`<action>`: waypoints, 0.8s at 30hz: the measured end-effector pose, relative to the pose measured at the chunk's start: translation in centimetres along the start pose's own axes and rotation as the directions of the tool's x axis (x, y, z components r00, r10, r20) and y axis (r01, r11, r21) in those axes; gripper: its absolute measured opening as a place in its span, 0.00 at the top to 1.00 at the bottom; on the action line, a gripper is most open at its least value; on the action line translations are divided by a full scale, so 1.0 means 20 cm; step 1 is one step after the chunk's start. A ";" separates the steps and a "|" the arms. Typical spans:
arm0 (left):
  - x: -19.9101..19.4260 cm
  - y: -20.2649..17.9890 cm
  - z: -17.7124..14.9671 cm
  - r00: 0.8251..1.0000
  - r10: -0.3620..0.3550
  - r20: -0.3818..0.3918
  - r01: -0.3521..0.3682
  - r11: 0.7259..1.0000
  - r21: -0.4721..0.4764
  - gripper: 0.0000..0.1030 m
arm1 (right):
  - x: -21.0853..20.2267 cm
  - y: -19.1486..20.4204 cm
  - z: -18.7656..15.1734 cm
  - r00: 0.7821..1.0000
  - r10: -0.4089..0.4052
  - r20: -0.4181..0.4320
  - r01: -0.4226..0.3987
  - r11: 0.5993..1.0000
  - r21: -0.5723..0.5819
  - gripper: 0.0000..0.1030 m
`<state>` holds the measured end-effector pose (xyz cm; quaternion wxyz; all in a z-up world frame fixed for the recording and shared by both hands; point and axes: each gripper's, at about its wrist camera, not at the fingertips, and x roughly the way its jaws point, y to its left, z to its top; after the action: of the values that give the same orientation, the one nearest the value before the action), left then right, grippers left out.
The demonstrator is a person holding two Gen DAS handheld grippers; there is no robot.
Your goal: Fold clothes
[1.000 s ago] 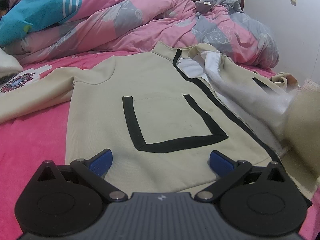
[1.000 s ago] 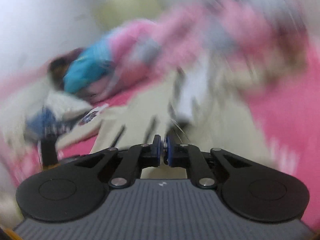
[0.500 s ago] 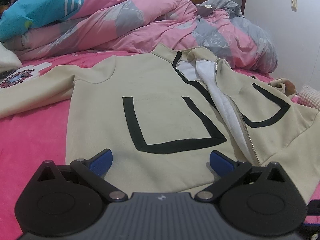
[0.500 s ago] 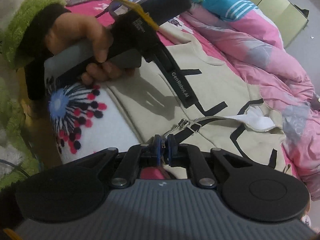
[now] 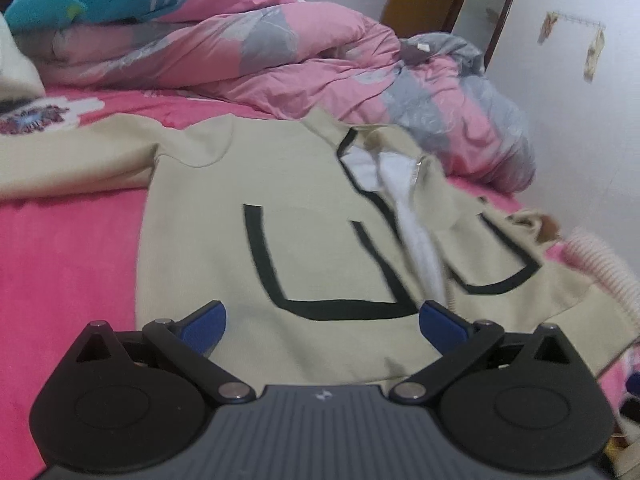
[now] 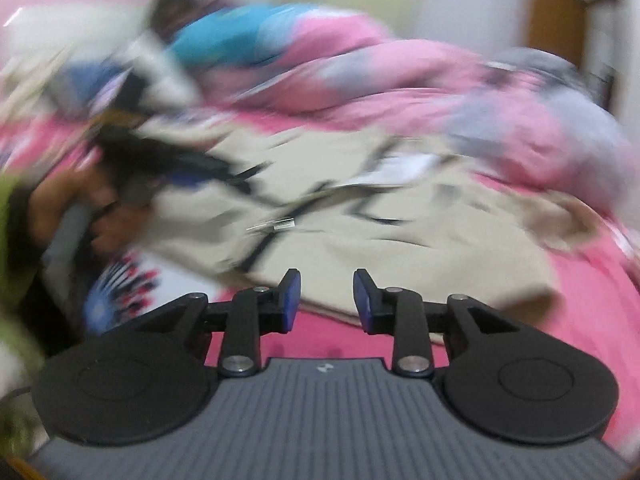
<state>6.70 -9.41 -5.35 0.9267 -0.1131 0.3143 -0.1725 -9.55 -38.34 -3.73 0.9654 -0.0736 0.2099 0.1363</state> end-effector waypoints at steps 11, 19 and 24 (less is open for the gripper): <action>0.05 -0.25 -0.04 0.999 0.033 -0.043 -0.021 0.969 0.245 0.00 | 0.05 -0.51 -0.16 0.959 -0.278 -0.053 0.281 0.909 0.307 0.71; -0.03 -0.30 0.02 0.999 0.029 0.038 -0.039 0.958 0.282 0.00 | 0.21 -0.57 -0.13 0.970 -0.236 -0.052 0.240 0.922 0.303 0.71; 0.13 -0.42 -0.06 0.994 0.109 -0.020 -0.092 0.912 0.400 0.00 | 0.23 -0.55 -0.13 0.984 -0.179 -0.011 0.172 0.926 0.337 0.90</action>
<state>5.82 -18.27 -5.01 0.9311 0.0977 0.2975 -0.1871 -3.27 -48.30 -6.99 0.9740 0.0755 0.2133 0.0123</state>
